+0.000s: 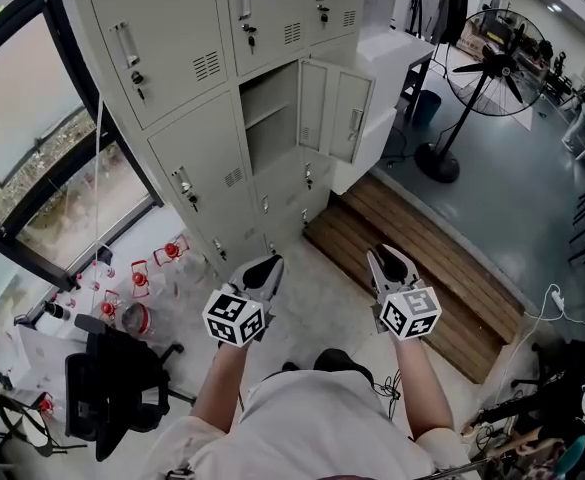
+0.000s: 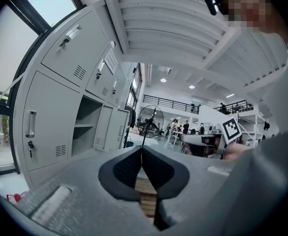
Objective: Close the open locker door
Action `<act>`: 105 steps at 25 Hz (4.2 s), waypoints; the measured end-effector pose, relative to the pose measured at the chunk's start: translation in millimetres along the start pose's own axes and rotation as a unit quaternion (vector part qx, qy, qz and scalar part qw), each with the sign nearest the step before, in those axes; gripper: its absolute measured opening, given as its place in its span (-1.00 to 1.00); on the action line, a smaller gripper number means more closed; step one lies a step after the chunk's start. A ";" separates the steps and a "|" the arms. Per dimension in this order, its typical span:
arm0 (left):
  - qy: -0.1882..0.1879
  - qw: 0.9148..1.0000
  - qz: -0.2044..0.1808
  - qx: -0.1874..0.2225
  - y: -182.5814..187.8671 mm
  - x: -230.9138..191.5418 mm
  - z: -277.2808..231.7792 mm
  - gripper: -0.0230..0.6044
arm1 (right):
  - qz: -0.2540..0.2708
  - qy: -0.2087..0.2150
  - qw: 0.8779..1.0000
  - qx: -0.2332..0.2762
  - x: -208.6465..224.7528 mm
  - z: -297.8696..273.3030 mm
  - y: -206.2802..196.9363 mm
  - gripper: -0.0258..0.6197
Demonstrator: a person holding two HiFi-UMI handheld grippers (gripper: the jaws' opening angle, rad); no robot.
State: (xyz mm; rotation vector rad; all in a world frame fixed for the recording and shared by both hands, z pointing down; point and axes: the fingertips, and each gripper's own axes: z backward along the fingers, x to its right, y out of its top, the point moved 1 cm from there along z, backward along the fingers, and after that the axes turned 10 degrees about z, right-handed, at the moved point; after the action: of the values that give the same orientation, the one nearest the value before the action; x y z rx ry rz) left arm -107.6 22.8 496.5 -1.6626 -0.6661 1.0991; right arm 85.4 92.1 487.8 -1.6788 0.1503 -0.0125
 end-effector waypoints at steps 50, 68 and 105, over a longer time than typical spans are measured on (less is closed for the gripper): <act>0.092 0.996 0.013 0.002 47.7 -107.9 -294.7 -0.88 | -0.018 0.091 0.995 -0.023 260.3 -282.9 -25.4 -0.68; 0.031 0.999 0.015 -0.022 68.9 -156.7 -320.3 -0.88 | -0.001 0.028 0.998 -0.056 278.4 -356.3 -24.8 -0.68; 0.069 0.997 0.037 -0.014 76.3 -217.5 -279.1 -0.88 | 0.016 -0.015 0.996 -0.083 314.2 -428.5 -30.0 -0.56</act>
State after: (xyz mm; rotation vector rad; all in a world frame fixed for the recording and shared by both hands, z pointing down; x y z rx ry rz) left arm 42.1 -305.3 527.7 -1.7817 -0.5380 1.0193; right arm 358.1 -361.8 541.3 -1.8417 0.1586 0.0497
